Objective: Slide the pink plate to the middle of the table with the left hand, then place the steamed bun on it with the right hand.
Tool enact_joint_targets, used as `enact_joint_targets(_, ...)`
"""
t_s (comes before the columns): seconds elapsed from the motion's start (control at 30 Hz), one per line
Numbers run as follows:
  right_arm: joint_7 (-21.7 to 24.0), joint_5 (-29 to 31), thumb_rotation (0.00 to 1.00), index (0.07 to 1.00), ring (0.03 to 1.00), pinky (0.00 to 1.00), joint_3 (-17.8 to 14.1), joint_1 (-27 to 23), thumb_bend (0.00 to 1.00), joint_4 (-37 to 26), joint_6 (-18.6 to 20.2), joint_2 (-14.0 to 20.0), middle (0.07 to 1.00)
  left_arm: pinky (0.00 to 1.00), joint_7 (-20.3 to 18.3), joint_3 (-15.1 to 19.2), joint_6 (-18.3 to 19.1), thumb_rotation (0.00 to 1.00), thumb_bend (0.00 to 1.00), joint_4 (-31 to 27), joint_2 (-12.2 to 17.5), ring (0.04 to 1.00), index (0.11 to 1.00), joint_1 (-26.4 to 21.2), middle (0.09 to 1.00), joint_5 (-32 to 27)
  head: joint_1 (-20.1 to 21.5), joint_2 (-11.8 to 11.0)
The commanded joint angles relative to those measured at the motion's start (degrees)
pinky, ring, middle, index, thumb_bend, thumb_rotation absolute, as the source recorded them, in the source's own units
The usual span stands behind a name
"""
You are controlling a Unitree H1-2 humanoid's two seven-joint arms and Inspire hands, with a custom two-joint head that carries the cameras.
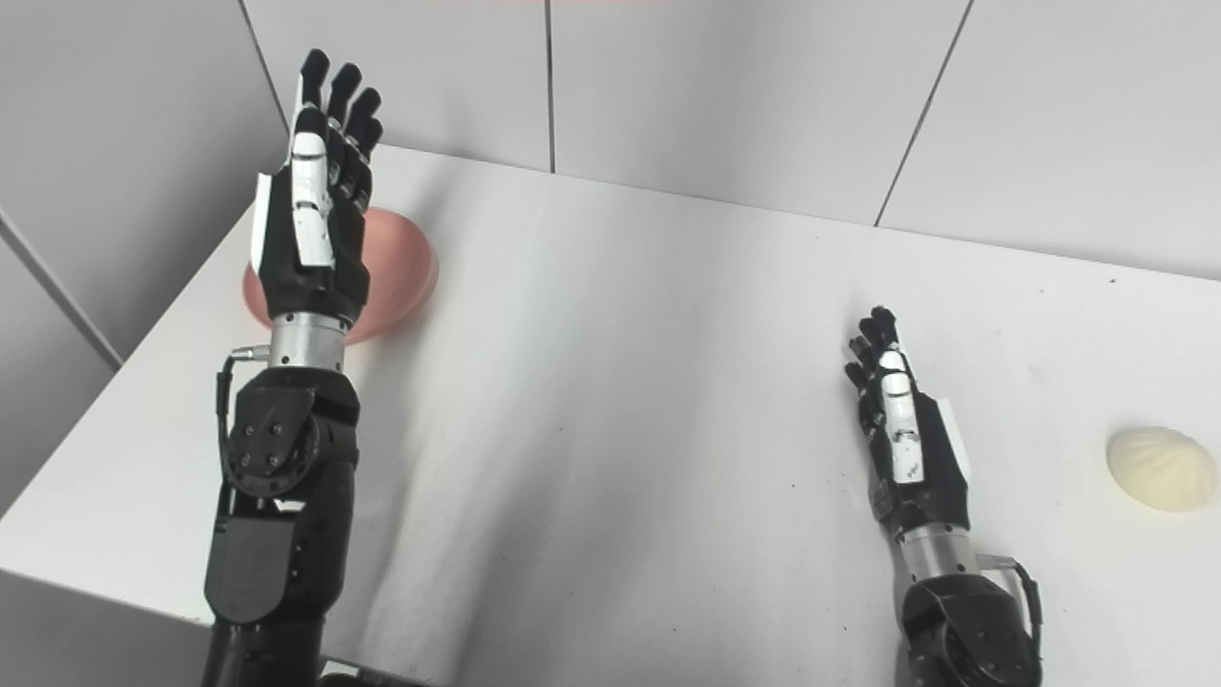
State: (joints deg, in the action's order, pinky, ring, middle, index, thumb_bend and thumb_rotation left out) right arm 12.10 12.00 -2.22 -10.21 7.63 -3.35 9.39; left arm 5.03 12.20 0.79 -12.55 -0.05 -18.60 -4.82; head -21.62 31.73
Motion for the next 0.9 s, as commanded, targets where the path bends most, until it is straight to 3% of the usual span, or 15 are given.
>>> enact_joint_targets(0.0, 0.7, 0.1, 1.0, 1.0, 1.0, 1.0, -0.6, 3.1, 0.17, 3.2, -1.2, 0.8, 1.0, 1.0, 1.9, 1.4, -1.8, 1.0, 0.46, 0.0, 1.5, 0.982, 1.0, -2.7, 0.993, 0.5, -0.3, 0.0)
enact_joint_targets(0.4, 0.8, 0.9, 1.0, 1.0, 1.0, 1.0, -1.2, 3.3, 0.13, 2.2, -0.2, 1.2, 1.0, 1.0, 6.1, 8.7, -3.6, 1.0, 0.45, 4.9, 6.2, 0.995, 1.0, -4.1, 0.994, -1.5, -2.0, 0.0)
enact_joint_targets(0.87, 1.1, 1.0, 1.0, 1.0, 1.0, 1.0, -1.1, 3.5, 0.14, 1.4, 0.1, 1.3, 1.0, 1.0, 5.9, 12.4, -6.9, 1.0, 0.45, 11.6, 10.1, 0.996, 1.0, -3.0, 0.997, -6.7, -3.0, -0.2)
